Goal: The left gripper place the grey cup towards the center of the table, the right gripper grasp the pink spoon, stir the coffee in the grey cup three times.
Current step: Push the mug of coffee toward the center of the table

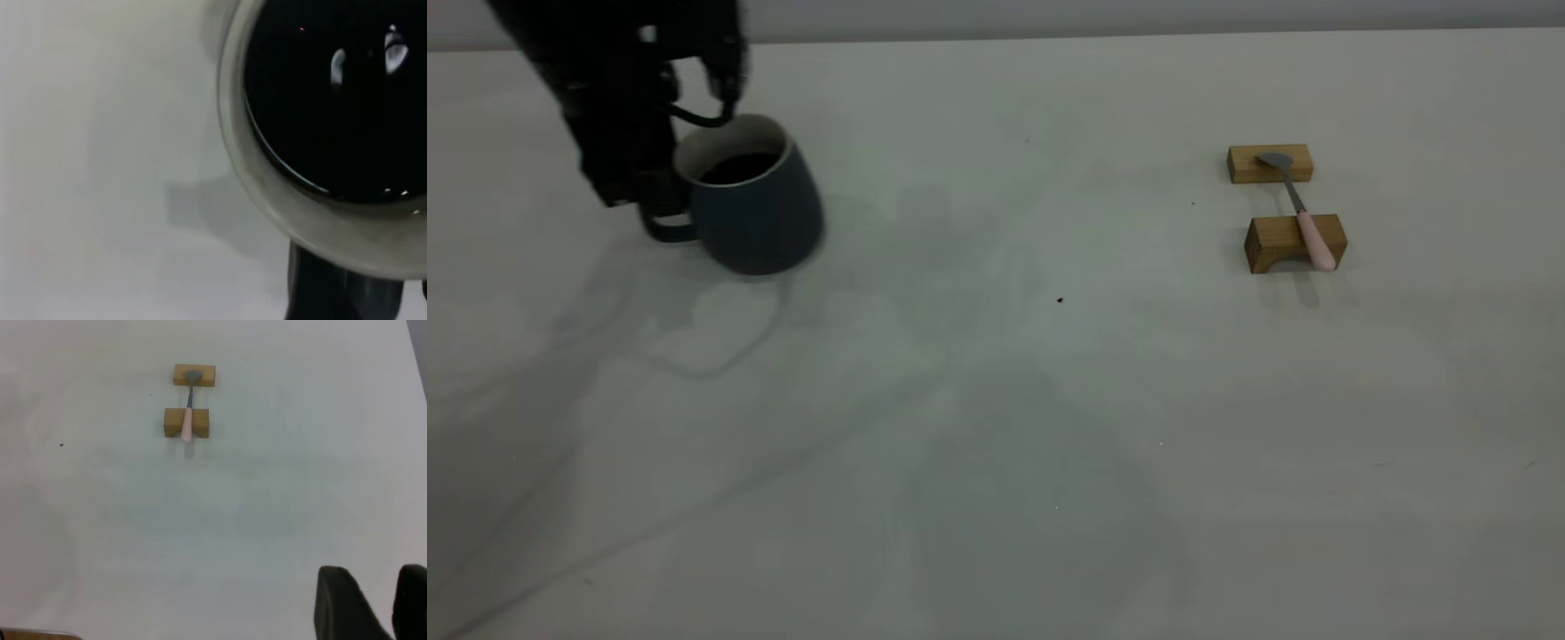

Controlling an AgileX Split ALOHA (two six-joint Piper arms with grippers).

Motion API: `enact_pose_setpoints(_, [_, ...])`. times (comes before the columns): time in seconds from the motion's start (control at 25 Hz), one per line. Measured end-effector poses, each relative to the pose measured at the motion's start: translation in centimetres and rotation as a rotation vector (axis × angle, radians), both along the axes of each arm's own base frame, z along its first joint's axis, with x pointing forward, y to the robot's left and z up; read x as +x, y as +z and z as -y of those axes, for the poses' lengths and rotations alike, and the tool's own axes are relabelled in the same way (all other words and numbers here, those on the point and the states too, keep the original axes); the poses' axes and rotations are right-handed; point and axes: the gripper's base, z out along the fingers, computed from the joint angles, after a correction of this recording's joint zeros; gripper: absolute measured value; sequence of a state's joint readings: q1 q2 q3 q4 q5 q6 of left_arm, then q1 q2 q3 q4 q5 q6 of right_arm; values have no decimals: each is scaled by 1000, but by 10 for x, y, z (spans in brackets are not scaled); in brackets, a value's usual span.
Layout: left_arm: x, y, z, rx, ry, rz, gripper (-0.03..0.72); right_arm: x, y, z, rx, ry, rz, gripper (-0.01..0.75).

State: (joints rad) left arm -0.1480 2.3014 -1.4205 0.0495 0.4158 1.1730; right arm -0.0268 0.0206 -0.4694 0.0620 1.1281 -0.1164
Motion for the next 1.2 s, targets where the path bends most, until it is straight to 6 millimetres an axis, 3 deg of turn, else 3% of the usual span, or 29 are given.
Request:
enact_pose_setpoints(0.6, [-11,1,101,-44,-136,45,423,0,0,0,0,0,0,237])
enact_pose_setpoints(0.88, [-22,1,115,-30,-152,-11,428,0,0,0,0,0,0,237])
enact_pose_setpoints(1.0, [-26,16,114,-21,-139,-39,478,0,0,0,0,0,0,237])
enact_pose_setpoints(1.2, [-35,77,109,-35,-42,-37,654,0,0,0,0,0,0,237])
